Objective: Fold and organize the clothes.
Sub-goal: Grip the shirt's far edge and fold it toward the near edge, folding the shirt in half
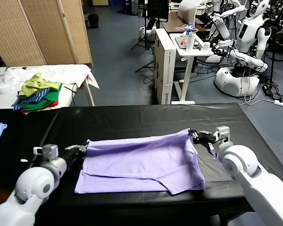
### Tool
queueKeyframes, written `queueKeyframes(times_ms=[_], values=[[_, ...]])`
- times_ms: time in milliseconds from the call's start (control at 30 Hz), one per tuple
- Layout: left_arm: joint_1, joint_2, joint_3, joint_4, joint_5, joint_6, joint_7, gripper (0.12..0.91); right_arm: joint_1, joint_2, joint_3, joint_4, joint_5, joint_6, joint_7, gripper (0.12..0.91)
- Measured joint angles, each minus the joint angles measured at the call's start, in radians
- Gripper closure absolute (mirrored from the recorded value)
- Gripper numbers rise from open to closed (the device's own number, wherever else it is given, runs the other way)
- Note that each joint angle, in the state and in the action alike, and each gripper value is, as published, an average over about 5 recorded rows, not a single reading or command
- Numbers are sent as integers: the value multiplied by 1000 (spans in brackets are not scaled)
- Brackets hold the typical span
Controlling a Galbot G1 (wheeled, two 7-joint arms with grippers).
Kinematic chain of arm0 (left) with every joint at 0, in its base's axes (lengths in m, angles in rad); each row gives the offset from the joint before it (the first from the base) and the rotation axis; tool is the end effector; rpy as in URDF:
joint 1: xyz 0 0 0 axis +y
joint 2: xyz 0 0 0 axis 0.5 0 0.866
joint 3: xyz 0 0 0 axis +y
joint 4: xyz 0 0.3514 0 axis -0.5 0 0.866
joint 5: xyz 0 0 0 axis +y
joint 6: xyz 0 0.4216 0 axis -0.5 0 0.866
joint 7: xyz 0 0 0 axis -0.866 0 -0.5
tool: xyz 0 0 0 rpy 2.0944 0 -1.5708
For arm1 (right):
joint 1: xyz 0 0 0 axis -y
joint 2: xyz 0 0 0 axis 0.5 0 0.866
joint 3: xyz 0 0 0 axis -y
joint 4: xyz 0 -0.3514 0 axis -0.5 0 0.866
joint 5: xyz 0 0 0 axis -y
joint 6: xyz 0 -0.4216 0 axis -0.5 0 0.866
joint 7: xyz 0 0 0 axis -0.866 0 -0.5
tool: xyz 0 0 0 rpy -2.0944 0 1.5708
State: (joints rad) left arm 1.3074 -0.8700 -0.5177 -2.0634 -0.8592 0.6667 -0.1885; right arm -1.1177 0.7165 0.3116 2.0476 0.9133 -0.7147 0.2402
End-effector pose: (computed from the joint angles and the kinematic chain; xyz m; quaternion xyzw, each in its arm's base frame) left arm 0.3287 0.0964 -0.2092 -0.0961 -0.9546 0.0144 0.2815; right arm 0.3538 -0.0673 -0.1885 0.1392 -0.9417 0.0637 0.2996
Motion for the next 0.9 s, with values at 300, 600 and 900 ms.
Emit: queueKeyframes(times_ms=[300, 600, 900], values=[[78, -2, -22, -56, 25, 20, -2, 869, -72, -31, 9, 59, 1, -22, 16, 870], [152, -24, -61, -71, 54, 20, 7, 869, -106, -42, 11, 69, 0, -22, 17, 864], [197, -40, -71, -78, 79, 15, 8, 869, -122, -50, 8, 76, 0, -22, 12, 865]])
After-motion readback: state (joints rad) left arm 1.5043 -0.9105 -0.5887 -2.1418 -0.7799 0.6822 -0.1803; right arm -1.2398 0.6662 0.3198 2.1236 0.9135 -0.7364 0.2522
